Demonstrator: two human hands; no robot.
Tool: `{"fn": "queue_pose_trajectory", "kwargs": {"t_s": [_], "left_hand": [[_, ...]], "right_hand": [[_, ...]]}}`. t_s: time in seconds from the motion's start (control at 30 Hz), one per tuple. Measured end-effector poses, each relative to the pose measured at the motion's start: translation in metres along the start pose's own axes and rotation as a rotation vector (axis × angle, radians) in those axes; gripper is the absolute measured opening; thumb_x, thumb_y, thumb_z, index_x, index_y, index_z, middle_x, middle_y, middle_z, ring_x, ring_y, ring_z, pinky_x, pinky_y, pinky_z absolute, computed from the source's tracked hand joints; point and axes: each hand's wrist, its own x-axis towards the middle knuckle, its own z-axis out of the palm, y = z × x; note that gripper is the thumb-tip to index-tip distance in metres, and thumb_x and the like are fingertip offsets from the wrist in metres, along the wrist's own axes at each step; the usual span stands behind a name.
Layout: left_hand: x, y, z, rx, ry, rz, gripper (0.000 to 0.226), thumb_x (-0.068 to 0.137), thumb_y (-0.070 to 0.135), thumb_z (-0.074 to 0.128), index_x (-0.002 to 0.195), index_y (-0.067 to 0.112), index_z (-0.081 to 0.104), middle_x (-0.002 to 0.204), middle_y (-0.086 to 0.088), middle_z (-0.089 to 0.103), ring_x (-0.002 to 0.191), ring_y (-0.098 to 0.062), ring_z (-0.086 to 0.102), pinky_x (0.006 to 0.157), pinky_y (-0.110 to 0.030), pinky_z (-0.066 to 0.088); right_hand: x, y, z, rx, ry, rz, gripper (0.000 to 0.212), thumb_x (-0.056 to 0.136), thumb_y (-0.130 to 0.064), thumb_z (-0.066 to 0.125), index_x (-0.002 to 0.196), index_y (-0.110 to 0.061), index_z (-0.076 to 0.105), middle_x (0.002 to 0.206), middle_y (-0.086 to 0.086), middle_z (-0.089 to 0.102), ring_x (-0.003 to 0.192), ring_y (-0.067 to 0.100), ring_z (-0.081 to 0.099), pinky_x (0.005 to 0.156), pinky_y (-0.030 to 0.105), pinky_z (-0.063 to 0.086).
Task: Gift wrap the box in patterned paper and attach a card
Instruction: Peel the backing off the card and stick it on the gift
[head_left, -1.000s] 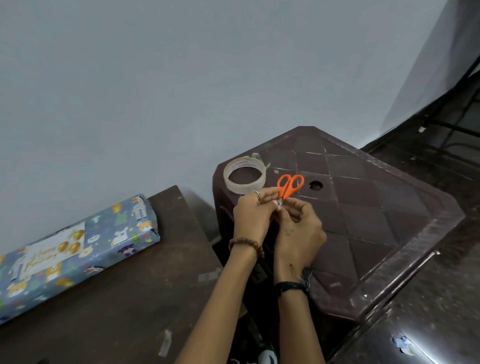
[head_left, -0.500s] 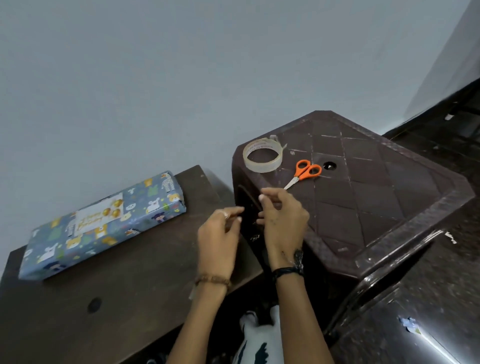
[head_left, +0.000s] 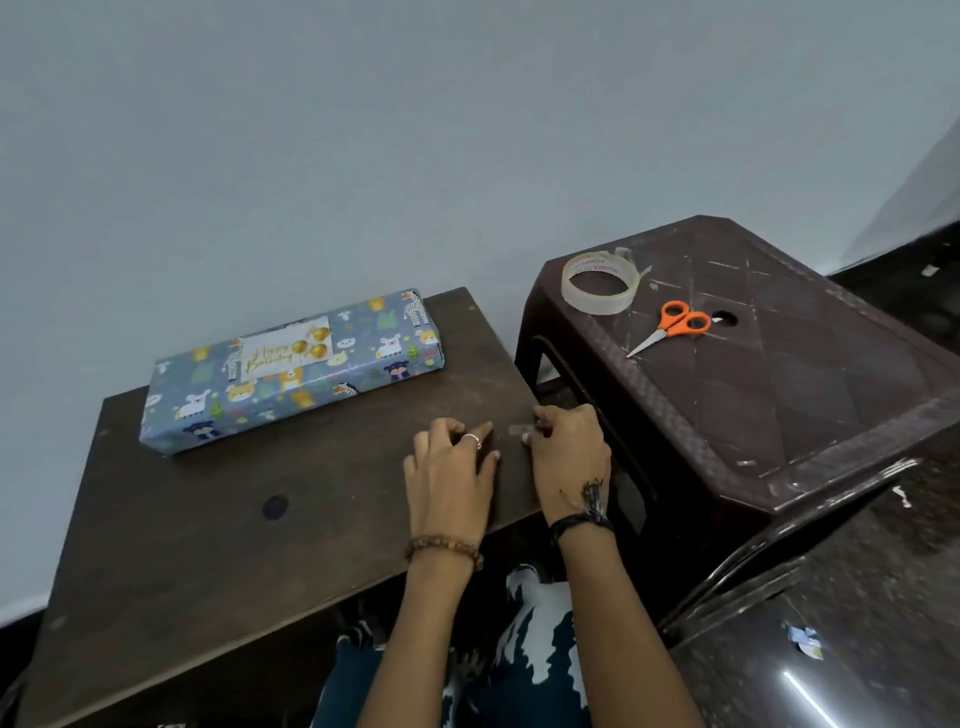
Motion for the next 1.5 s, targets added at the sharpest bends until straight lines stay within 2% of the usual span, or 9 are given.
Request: {"fn": "queue_pose_trajectory", "kwargs": {"t_s": [0.13,0.27,0.4,0.53,0.63,0.8,1.03,1.3,1.5], "left_hand": [[0.007,0.01,0.004,-0.041,-0.027,0.011,0.033,0.095,0.035,0.045,0.127,0.037,0.05,0.129,0.004,0.037,0.116,-0.016,0.033,0.094,-0.031,0.026],[0.015,0.015,0.007,-0.128,-0.02,-0.016,0.029,0.092,0.033,0.051,0.121,0.034,0.055,0.123,0.005,0.041,0.115,-0.015,0.034,0.093,-0.03,0.025],[0.02,0.016,0.007,-0.185,-0.011,-0.059,0.022,0.089,0.033,0.057,0.111,0.031,0.06,0.121,0.006,0.045,0.115,-0.014,0.037,0.093,-0.031,0.028],[0.022,0.015,0.008,-0.184,-0.006,-0.062,0.028,0.088,0.033,0.059,0.115,0.03,0.057,0.12,0.004,0.047,0.113,-0.016,0.041,0.093,-0.032,0.032],[0.022,0.015,0.01,-0.183,0.007,-0.071,0.033,0.087,0.034,0.06,0.12,0.031,0.055,0.12,0.004,0.049,0.113,-0.017,0.043,0.093,-0.034,0.034],[0.022,0.016,0.011,-0.173,0.01,-0.071,0.029,0.087,0.033,0.06,0.116,0.032,0.058,0.121,0.005,0.049,0.113,-0.016,0.043,0.092,-0.033,0.033],[0.022,0.016,0.012,-0.17,0.024,-0.062,0.025,0.087,0.033,0.059,0.113,0.032,0.06,0.12,0.006,0.05,0.112,-0.016,0.043,0.092,-0.033,0.033],[0.026,0.016,0.014,-0.127,0.107,0.022,0.018,0.086,0.035,0.06,0.101,0.027,0.067,0.108,0.007,0.058,0.104,-0.014,0.05,0.083,-0.032,0.038],[0.028,0.013,0.014,-0.166,0.068,0.044,0.015,0.087,0.035,0.058,0.099,0.037,0.067,0.103,0.014,0.056,0.101,-0.01,0.046,0.078,-0.027,0.029]], "right_hand": [[0.001,0.0,0.002,-0.002,0.025,0.027,0.022,0.091,-0.02,0.058,0.111,-0.018,0.065,0.117,0.005,0.053,0.101,0.024,0.058,0.084,0.029,0.043],[0.009,0.003,0.005,0.019,0.053,0.078,0.014,0.087,-0.019,0.061,0.098,-0.023,0.068,0.111,0.002,0.06,0.094,0.021,0.061,0.08,0.031,0.05],[0.015,0.006,0.006,0.031,-0.003,0.131,0.006,0.085,-0.023,0.065,0.087,-0.022,0.07,0.109,0.002,0.062,0.096,0.022,0.061,0.079,0.031,0.049],[0.015,0.009,0.004,0.017,0.039,0.104,0.014,0.085,-0.019,0.064,0.099,-0.02,0.064,0.111,0.002,0.059,0.098,0.022,0.059,0.078,0.028,0.042],[0.016,0.009,0.002,-0.003,0.051,0.073,0.022,0.087,-0.018,0.062,0.107,-0.023,0.063,0.112,0.003,0.06,0.099,0.023,0.059,0.08,0.028,0.044],[0.017,0.009,0.003,-0.016,0.057,0.052,0.011,0.088,-0.019,0.06,0.088,-0.022,0.07,0.108,0.002,0.062,0.097,0.022,0.06,0.082,0.031,0.05],[0.018,0.006,0.0,-0.078,0.09,0.008,0.012,0.092,-0.016,0.053,0.093,-0.018,0.066,0.11,0.005,0.053,0.094,0.024,0.058,0.07,0.025,0.036],[0.021,0.008,0.002,-0.067,0.057,0.006,0.015,0.094,-0.018,0.05,0.098,-0.015,0.064,0.114,0.006,0.051,0.096,0.025,0.057,0.072,0.026,0.034],[0.021,0.012,0.004,-0.01,0.004,0.005,0.014,0.093,-0.021,0.052,0.095,-0.015,0.064,0.113,0.003,0.052,0.098,0.023,0.056,0.074,0.026,0.035]]}}
